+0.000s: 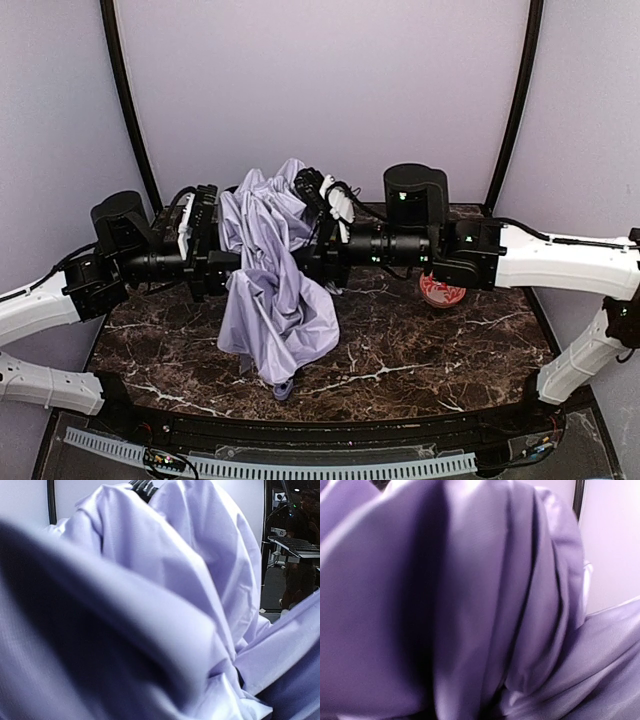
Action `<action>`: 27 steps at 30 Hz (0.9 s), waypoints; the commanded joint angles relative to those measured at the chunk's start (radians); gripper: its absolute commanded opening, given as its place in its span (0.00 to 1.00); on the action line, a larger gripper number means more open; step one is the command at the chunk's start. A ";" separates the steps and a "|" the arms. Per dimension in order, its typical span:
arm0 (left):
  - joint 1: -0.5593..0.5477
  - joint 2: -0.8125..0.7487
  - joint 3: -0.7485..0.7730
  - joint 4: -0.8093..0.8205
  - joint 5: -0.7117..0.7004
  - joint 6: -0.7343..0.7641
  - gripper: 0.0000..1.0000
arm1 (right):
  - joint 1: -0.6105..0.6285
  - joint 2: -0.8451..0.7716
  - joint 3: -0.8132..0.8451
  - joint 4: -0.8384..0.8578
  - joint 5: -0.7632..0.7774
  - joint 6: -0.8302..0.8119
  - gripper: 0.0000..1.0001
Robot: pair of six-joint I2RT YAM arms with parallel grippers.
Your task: Put away the umbrella
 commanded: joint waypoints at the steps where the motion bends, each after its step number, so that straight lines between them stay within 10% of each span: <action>1: -0.007 0.041 0.039 0.047 0.042 0.067 0.31 | 0.042 0.079 0.057 0.092 -0.189 0.000 0.79; 7: -0.007 0.017 0.010 0.039 -0.033 0.137 0.27 | 0.044 0.099 0.068 0.034 -0.349 -0.003 0.82; 11: -0.007 0.017 -0.001 0.025 -0.119 0.167 0.28 | 0.044 0.096 0.075 0.004 -0.358 0.019 0.48; 18: -0.004 0.010 0.037 0.008 -0.255 0.084 0.71 | 0.034 0.005 0.027 0.059 -0.116 0.033 0.04; 22: -0.001 -0.068 0.015 -0.010 -0.327 0.113 0.97 | 0.020 -0.106 -0.101 0.162 0.071 0.054 0.00; 27: 0.015 -0.128 0.014 -0.151 -0.449 0.129 0.99 | -0.011 -0.212 -0.227 0.167 0.345 0.112 0.00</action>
